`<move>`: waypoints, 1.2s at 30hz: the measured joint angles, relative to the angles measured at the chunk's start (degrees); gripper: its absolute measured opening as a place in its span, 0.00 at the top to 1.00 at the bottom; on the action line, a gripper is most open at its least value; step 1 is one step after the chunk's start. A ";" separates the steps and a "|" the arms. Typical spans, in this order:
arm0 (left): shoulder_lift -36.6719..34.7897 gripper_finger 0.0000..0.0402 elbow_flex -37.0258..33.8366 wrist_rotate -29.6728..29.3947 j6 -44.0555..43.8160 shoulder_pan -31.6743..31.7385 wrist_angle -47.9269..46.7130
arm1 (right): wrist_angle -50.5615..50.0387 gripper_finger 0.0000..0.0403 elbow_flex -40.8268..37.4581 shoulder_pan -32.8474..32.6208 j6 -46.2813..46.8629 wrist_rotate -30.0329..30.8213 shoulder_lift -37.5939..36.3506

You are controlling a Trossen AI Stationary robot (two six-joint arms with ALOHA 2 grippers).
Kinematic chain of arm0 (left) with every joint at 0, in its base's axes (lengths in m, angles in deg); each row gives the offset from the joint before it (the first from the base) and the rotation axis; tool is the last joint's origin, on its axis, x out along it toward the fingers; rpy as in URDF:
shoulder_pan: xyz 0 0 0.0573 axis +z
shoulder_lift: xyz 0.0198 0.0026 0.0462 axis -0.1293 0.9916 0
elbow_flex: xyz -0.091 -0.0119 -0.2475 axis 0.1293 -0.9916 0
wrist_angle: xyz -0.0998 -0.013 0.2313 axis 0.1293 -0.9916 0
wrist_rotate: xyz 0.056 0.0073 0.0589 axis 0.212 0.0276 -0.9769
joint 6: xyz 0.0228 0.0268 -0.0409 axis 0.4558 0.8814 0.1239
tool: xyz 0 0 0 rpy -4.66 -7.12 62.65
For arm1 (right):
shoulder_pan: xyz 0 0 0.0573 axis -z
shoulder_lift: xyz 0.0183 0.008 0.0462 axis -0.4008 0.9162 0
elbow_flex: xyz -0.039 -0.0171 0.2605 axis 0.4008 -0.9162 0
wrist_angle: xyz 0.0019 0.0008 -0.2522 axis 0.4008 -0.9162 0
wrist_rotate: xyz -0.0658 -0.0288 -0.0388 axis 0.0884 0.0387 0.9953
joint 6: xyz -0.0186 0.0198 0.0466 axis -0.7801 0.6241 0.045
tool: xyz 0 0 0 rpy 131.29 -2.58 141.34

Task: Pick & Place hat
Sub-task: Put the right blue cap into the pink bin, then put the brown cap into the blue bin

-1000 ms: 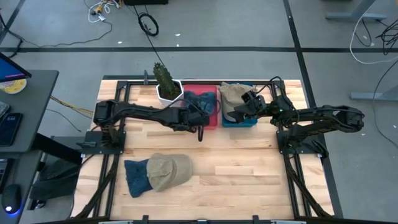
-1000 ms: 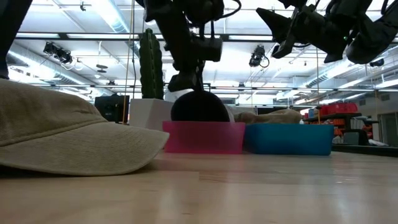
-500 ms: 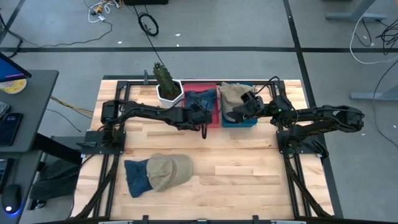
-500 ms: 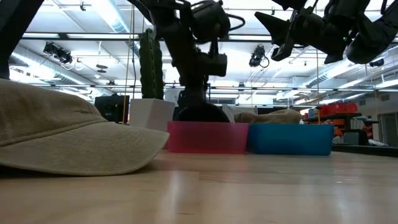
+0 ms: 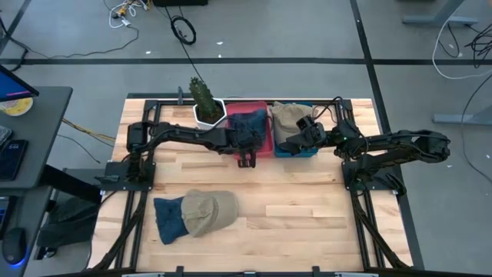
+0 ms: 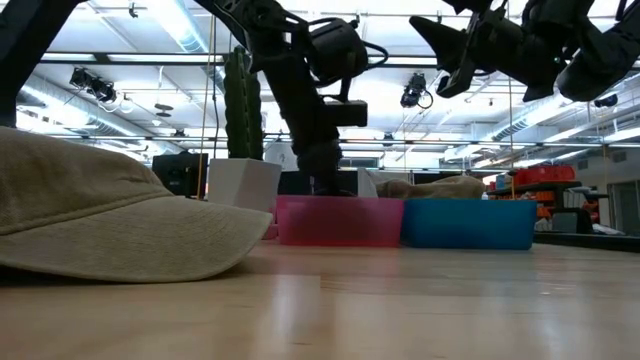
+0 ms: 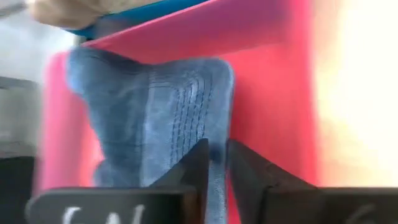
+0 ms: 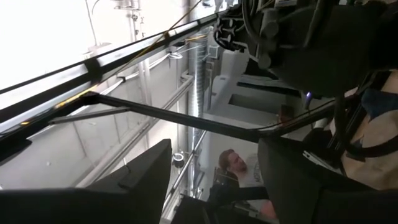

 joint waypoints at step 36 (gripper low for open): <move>-32.28 0.56 0.00 22.66 -51.53 -4.10 -15.40 | 0.75 0.41 0.00 -0.54 -2.81 -0.30 -0.01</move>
